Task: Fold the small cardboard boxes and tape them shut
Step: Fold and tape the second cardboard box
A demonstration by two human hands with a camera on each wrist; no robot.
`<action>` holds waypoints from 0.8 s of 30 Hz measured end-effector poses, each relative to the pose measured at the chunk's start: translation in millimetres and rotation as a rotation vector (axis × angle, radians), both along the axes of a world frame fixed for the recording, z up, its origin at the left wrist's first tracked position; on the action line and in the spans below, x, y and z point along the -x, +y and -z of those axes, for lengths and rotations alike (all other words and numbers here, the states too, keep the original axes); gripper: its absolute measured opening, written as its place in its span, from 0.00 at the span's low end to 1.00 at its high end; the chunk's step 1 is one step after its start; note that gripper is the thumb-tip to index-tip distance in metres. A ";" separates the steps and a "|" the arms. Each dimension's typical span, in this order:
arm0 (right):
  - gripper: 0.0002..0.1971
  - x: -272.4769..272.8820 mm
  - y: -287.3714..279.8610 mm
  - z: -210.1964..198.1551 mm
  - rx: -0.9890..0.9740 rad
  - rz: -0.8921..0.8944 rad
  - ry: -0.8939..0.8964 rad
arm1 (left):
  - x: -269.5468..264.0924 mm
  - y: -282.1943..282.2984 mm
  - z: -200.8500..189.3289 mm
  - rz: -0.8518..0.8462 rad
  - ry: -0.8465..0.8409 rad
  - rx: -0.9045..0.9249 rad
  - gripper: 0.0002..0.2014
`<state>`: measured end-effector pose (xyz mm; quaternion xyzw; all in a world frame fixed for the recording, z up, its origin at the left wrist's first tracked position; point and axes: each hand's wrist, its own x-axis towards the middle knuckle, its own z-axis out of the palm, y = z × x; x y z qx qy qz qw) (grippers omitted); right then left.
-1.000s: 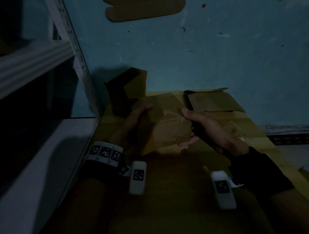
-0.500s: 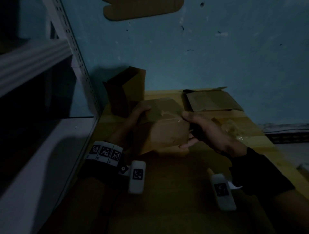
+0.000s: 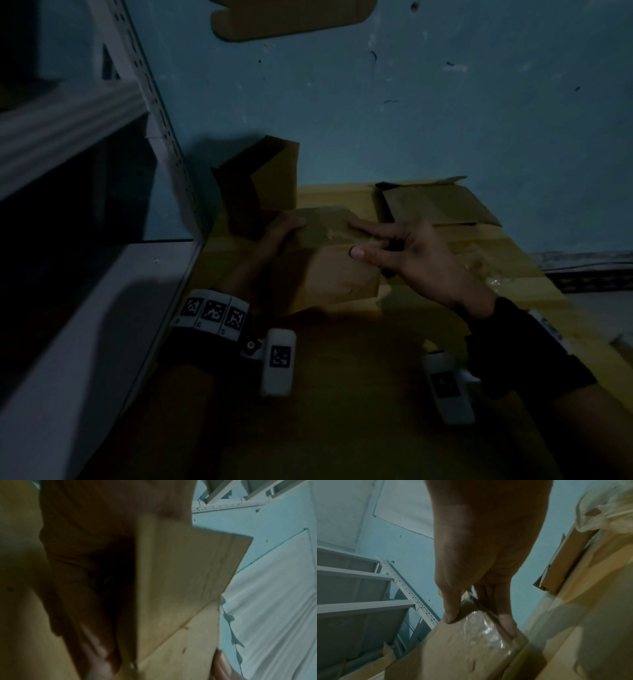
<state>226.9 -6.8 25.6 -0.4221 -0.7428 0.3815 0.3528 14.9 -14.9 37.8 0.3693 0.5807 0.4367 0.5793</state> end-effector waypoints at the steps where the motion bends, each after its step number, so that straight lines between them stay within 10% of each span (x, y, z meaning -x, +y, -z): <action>1: 0.26 -0.5 -0.3 -0.4 0.011 -0.011 -0.005 | 0.7 -1.6 -1.1 0.000 0.020 0.004 0.06; 24: 0.34 -6.7 -3.7 -1.8 0.075 -0.081 0.024 | -8.3 -11.1 -12.6 -0.051 -0.018 0.089 0.13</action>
